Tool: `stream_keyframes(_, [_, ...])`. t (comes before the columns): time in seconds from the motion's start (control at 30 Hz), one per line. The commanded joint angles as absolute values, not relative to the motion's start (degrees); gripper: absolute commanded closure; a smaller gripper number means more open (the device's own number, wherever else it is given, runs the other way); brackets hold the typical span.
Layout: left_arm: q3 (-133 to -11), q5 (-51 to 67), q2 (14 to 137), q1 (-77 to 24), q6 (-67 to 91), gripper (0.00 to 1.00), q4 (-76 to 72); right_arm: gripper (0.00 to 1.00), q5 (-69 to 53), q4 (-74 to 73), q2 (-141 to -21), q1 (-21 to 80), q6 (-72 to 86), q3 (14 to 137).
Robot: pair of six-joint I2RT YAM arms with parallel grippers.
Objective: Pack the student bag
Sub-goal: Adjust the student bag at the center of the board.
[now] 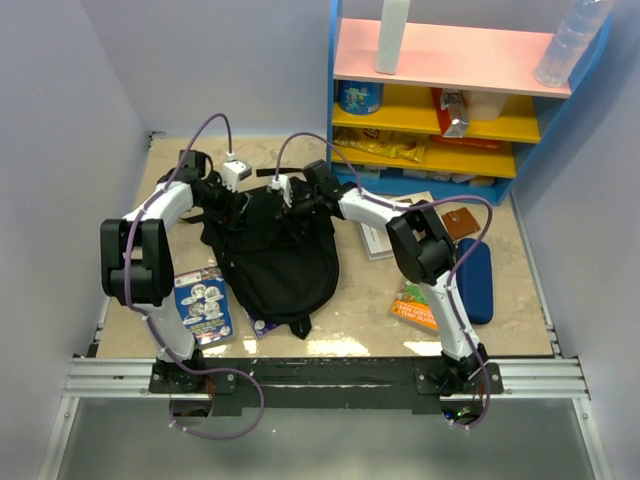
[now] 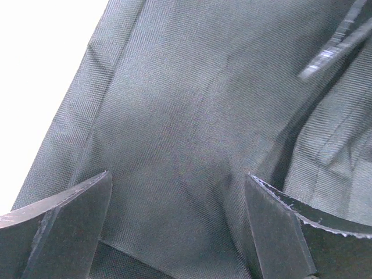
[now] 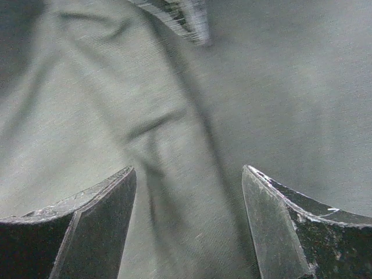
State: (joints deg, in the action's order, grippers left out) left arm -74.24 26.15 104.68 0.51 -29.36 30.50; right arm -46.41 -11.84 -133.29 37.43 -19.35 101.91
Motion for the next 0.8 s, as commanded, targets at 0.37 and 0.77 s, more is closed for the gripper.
stream_keyframes(0.37, [-72.7,24.3,101.6,0.4,-29.2,0.00,29.4,0.29,-66.8,-21.5,-125.9,37.6,-24.7,96.7])
stream_keyframes(0.77, [-72.0,25.6,99.5,-2.0,-29.0,0.00,29.6,0.37,-63.3,-20.3,-124.3,39.9,-23.9,92.7])
